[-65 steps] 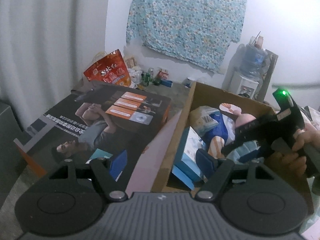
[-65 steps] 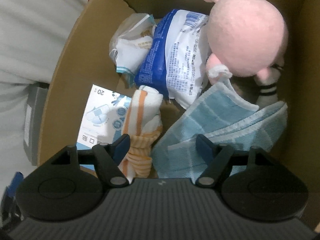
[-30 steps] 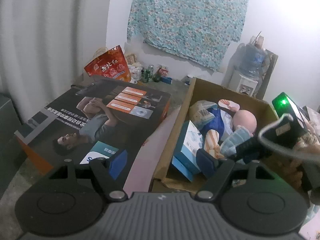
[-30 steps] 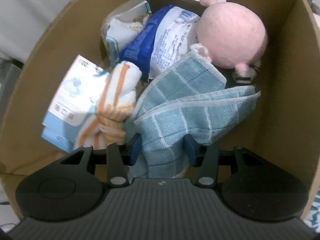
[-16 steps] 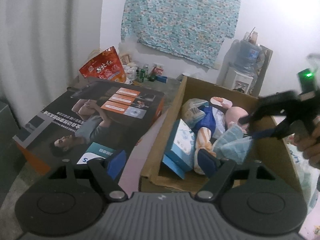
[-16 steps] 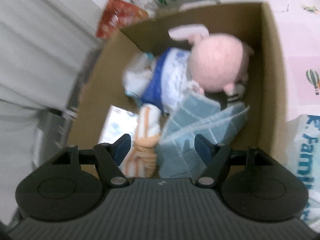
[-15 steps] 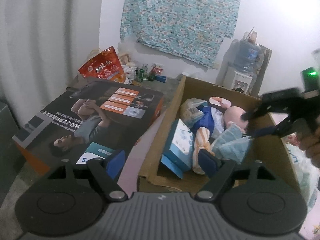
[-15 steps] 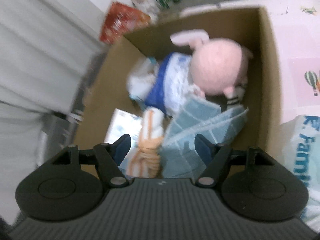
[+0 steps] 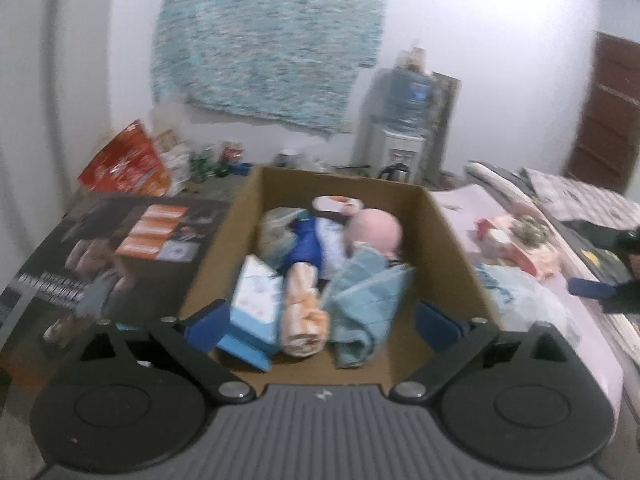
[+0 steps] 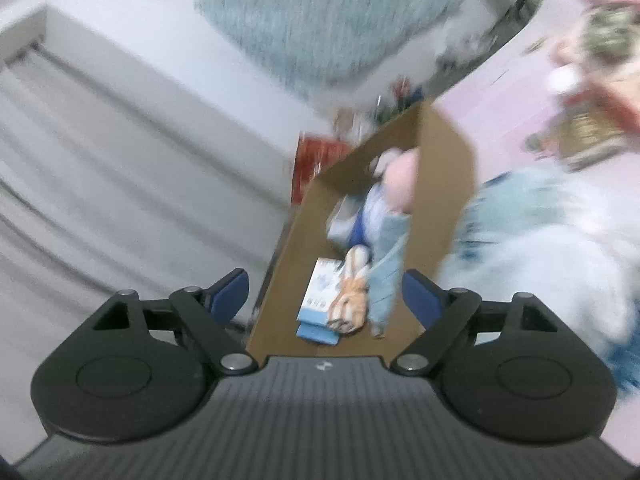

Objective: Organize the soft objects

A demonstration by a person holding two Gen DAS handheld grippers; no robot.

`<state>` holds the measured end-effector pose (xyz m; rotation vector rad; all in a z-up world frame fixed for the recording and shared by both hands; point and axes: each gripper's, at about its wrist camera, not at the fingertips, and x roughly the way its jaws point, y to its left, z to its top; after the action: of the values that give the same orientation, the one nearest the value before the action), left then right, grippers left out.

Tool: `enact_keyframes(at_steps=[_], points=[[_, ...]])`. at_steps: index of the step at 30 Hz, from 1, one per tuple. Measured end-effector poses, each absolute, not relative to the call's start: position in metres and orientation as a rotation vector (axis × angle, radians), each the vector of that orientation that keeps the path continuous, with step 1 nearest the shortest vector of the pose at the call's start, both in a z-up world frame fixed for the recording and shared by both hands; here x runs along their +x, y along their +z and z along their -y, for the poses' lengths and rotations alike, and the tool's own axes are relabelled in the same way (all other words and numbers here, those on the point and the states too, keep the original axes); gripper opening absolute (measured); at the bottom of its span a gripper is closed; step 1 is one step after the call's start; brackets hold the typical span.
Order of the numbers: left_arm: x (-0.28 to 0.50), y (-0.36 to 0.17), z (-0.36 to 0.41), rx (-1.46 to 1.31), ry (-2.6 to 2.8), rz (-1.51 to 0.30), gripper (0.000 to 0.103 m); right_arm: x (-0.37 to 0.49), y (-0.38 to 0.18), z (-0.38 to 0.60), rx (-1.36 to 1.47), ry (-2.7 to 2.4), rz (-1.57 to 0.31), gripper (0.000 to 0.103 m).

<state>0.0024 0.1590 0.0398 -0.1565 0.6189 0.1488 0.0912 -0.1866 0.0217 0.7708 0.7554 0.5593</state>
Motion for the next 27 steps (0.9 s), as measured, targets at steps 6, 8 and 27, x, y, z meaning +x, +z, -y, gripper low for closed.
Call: enact_keyframes(at_steps=[6,8,27], points=[[0.022,0.040,-0.124,-0.082,0.067,-0.659,0.101,0.027,-0.013,0.256,0.874,0.339,-0.671,0.087],[0.028,0.042,-0.115,-0.089,0.031,-0.665,0.101,0.017,-0.025,0.273,0.907,0.289,-0.670,0.087],[0.166,0.080,-0.010,-0.004,-0.173,-0.757,0.101,0.079,0.002,0.324,0.688,0.205,-0.576,0.087]])
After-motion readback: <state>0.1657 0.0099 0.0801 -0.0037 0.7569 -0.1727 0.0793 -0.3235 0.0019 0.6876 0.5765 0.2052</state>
